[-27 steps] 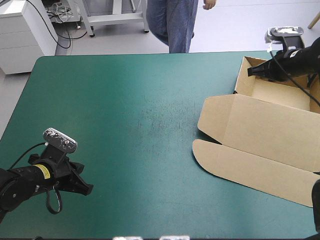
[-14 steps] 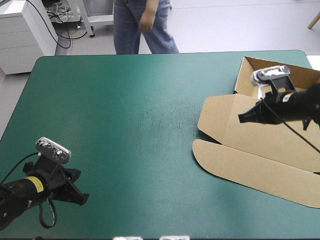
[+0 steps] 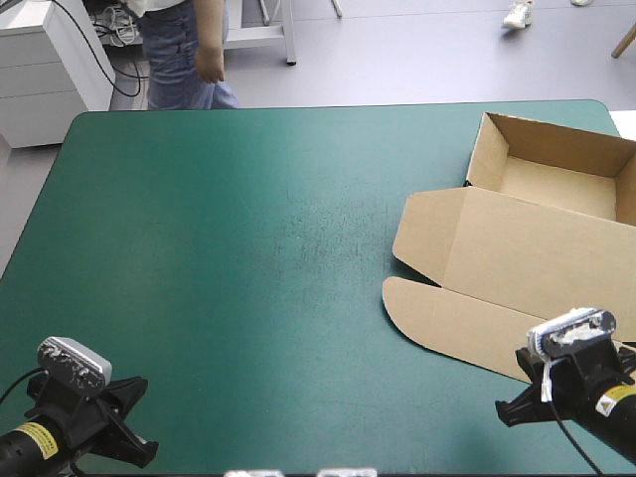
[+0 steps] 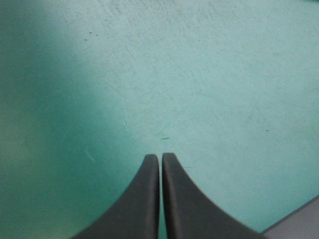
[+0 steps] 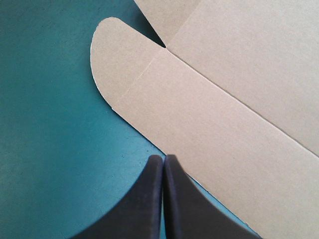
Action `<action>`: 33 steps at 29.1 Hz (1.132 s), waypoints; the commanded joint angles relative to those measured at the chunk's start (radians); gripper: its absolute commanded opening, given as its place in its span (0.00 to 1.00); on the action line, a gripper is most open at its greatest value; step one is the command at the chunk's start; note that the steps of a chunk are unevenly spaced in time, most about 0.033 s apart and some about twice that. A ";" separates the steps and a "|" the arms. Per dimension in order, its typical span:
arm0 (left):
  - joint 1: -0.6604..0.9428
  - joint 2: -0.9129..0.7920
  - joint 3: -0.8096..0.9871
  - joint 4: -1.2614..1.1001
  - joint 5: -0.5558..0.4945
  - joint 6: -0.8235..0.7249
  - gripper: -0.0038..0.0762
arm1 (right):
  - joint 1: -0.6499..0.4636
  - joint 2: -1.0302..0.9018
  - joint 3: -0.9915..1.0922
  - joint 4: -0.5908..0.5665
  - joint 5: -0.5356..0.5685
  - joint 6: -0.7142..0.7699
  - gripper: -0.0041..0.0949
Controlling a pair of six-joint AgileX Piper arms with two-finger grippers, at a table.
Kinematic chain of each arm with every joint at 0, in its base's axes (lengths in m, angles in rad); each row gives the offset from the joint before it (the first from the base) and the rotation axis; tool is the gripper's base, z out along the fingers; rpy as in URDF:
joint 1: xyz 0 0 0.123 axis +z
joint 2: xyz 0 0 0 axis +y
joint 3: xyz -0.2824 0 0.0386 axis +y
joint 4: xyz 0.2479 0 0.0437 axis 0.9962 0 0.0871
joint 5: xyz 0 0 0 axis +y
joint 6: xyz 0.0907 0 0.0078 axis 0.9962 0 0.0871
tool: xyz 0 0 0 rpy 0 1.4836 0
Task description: Fold the box
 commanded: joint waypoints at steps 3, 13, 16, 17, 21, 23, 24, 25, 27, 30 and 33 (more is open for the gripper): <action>-0.001 -0.001 0.031 -0.043 -0.054 0.001 0.04 | 0.003 -0.132 0.089 0.011 -0.076 -0.010 0.03; -0.001 -0.030 0.131 -0.040 -0.093 0.001 0.04 | 0.003 -0.273 0.189 0.011 -0.077 -0.008 0.03; -0.001 -0.030 0.131 -0.040 -0.093 0.001 0.04 | 0.003 -0.273 0.189 0.011 -0.081 -0.008 0.03; -0.001 -0.030 0.131 -0.040 -0.093 0.001 0.04 | 0.003 -0.273 0.189 0.011 -0.084 -0.007 0.03; -0.001 -0.030 0.133 -0.040 -0.092 0.001 0.04 | 0.003 -0.273 0.189 0.011 -0.091 -0.007 0.03; -0.001 -0.030 0.133 -0.040 -0.092 0.001 0.04 | 0.003 -0.273 0.189 0.011 -0.091 -0.007 0.03; -0.001 -0.030 0.133 -0.040 -0.092 0.001 0.04 | 0.003 -0.273 0.189 0.011 -0.091 -0.007 0.03; -0.001 -0.030 0.133 -0.040 -0.092 0.001 0.04 | 0.003 -0.273 0.189 0.011 -0.091 -0.007 0.03; -0.001 -0.030 0.133 -0.040 -0.092 0.001 0.04 | 0.003 -0.273 0.189 0.007 -0.091 -0.007 0.03; -0.001 -0.030 0.133 -0.040 -0.092 0.001 0.04 | 0.003 -0.273 0.189 0.003 -0.091 -0.007 0.03; -0.001 -0.030 0.133 -0.044 -0.090 0.001 0.04 | 0.003 -0.273 0.189 0.003 -0.087 0.000 0.03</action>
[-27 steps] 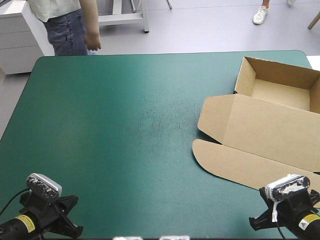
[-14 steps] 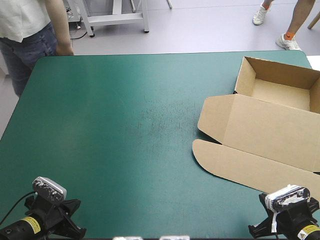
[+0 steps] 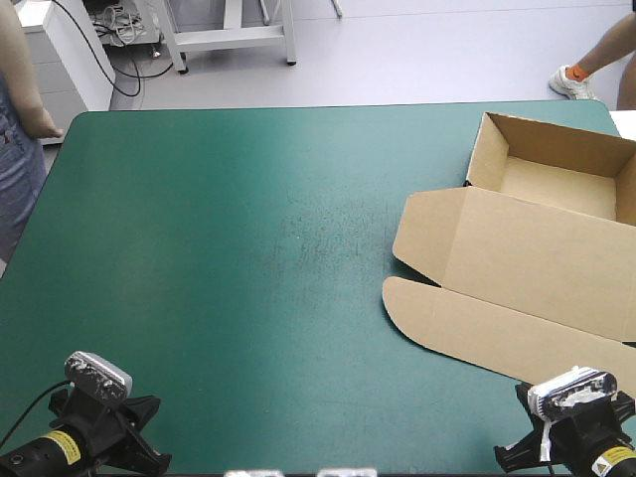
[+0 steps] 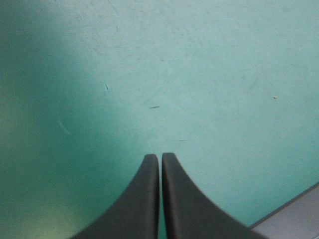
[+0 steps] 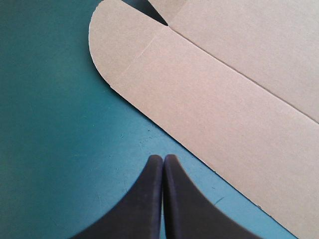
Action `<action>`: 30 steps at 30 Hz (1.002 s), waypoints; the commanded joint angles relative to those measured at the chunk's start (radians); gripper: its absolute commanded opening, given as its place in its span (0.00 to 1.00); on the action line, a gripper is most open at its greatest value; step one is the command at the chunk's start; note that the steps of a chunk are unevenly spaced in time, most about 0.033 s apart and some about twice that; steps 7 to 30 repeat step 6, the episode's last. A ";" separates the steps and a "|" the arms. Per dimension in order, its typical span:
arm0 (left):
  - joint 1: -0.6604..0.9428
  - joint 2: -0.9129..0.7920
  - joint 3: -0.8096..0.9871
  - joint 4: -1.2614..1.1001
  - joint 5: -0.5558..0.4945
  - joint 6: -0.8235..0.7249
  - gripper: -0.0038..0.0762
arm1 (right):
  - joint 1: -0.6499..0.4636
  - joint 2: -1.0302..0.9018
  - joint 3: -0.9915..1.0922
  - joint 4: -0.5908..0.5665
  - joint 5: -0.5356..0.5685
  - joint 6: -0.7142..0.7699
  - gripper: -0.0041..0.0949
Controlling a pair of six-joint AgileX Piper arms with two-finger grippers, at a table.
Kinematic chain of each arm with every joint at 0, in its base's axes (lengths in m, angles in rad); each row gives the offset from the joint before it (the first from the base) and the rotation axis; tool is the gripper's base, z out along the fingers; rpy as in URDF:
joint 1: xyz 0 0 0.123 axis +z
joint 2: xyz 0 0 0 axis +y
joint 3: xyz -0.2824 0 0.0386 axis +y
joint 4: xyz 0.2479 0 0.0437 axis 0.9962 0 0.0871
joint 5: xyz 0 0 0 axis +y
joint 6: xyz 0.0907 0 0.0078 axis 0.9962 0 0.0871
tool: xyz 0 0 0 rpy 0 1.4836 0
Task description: Fold the box
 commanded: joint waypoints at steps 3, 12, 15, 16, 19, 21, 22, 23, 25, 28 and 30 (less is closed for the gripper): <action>-0.001 0.008 -0.024 -0.034 -0.051 0.001 0.04 | 0.003 0.014 -0.024 0.006 -0.060 0.000 0.03; -0.001 0.008 -0.024 -0.047 -0.051 0.001 0.04 | 0.003 0.014 -0.024 0.006 -0.060 0.000 0.03; -0.001 0.008 -0.024 -0.047 -0.051 0.001 0.04 | 0.003 0.014 -0.024 0.006 -0.060 0.000 0.03; -0.001 0.008 -0.024 -0.047 -0.051 0.001 0.04 | 0.003 0.014 -0.024 0.006 -0.060 0.000 0.03; -0.001 0.008 -0.024 -0.047 -0.051 0.001 0.04 | 0.003 0.014 -0.024 0.006 -0.060 0.000 0.03; -0.001 0.008 -0.024 -0.047 -0.051 0.001 0.04 | 0.003 0.014 -0.024 0.006 -0.060 0.000 0.03; -0.001 0.008 -0.024 -0.047 -0.051 0.001 0.04 | 0.003 0.014 -0.024 0.006 -0.060 0.000 0.03; -0.001 0.008 -0.024 -0.047 -0.051 0.001 0.04 | 0.003 0.014 -0.024 0.006 -0.060 0.000 0.03; -0.001 0.008 -0.024 -0.047 -0.051 0.001 0.04 | 0.003 0.014 -0.024 0.006 -0.060 0.000 0.03; -0.001 0.008 -0.024 -0.047 -0.051 0.001 0.04 | 0.003 0.014 -0.024 0.006 -0.060 0.000 0.03; -0.001 0.008 -0.024 -0.047 -0.051 0.001 0.04 | 0.003 0.014 -0.024 0.006 -0.060 0.000 0.03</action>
